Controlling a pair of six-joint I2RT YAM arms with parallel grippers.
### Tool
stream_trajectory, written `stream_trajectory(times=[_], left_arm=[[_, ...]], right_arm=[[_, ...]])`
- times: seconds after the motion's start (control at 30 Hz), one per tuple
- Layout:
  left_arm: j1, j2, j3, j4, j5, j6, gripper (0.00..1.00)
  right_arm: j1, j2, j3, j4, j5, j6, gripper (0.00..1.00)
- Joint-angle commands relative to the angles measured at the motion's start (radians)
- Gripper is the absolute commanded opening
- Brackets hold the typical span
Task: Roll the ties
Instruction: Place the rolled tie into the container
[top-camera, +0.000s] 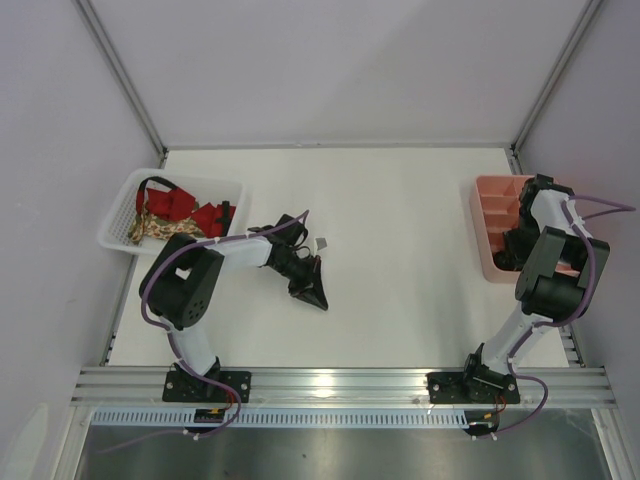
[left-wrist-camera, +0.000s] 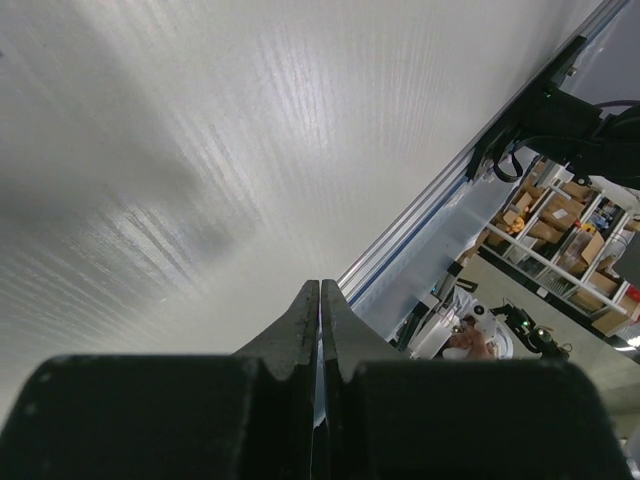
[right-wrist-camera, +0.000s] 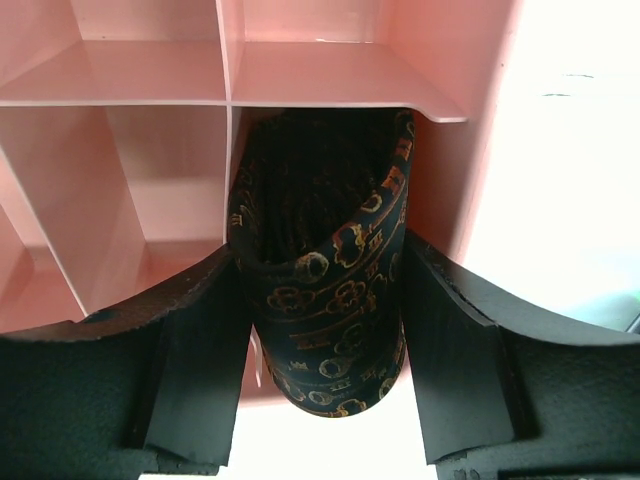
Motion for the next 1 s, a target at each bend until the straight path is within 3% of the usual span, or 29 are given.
stream_trajectory(times=[0.0,0.2,0.97], left_arm=[[0.017,-0.028,-0.015,0.019,0.022,0.013,0.07],[0.017,-0.031,-0.020,0.032,0.031,0.006,0.07],[0.017,-0.031,-0.016,0.039,0.039,0.001,0.08]], right_arm=[[0.008,0.036,-0.047,0.065,-0.028,0.000,0.67],[-0.016,-0.002,0.010,-0.010,-0.057,-0.025,0.77],[-0.038,-0.067,0.150,-0.142,-0.060,-0.089,0.83]])
